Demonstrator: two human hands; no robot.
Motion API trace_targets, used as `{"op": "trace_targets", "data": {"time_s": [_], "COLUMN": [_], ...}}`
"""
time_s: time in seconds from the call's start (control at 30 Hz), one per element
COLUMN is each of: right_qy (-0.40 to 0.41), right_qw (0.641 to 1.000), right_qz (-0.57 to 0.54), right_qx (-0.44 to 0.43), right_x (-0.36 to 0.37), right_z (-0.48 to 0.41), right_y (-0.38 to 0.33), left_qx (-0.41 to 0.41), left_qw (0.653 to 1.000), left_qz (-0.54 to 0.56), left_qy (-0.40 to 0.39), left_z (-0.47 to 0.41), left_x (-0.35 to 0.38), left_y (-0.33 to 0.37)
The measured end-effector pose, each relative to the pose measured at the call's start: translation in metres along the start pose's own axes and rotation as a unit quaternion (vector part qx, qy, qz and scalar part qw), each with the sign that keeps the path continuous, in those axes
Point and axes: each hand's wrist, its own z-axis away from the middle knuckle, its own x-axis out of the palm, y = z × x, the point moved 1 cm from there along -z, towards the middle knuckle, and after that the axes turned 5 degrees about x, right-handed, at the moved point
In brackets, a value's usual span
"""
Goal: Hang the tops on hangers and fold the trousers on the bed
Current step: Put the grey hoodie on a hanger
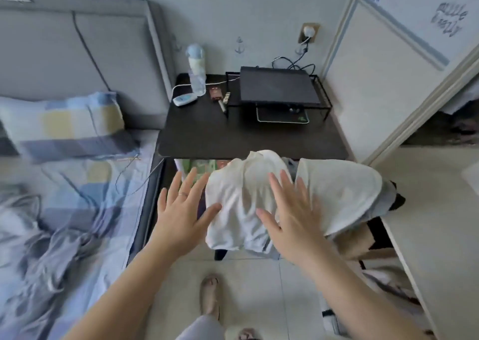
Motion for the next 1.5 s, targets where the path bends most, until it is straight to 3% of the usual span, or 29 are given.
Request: {"op": "trace_targets", "data": {"time_s": [0.2,0.4,0.67,0.97,1.17,1.37,1.5], "right_qy": [-0.086,-0.153,-0.233,-0.294,-0.327,-0.329,-0.318], "right_qw": [0.989,0.953,0.911,0.857,0.812,0.784,0.771], "right_qz": [0.002,0.053,0.110,0.188,0.214,0.241,0.254], "right_qx": [-0.122,-0.255,-0.322,-0.379,-0.434,-0.468,-0.490], "right_x": [0.071,0.148,0.236,0.319,0.420,0.599,0.739], "right_z": [-0.006,-0.024,-0.039,-0.086,-0.147,-0.218,-0.265], "right_y": [-0.124,-0.262,-0.412,-0.535,-0.602,-0.649,-0.669], "left_qx": [-0.160,-0.278,-0.406,-0.510,-0.554,-0.589,-0.562], "left_qw": [0.986,0.957,0.910,0.847,0.819,0.799,0.826], "left_qz": [0.000,0.010,0.030,0.088,0.111,0.108,0.052], "left_qy": [0.051,0.076,0.082,0.119,0.103,0.055,-0.013], "left_z": [0.089,0.167,0.258,0.285,0.255,0.217,0.204], "left_x": [-0.042,-0.085,-0.131,-0.143,-0.110,-0.012,0.063], "left_y": [-0.098,-0.216,-0.342,-0.439,-0.539,-0.709,-0.825]}}
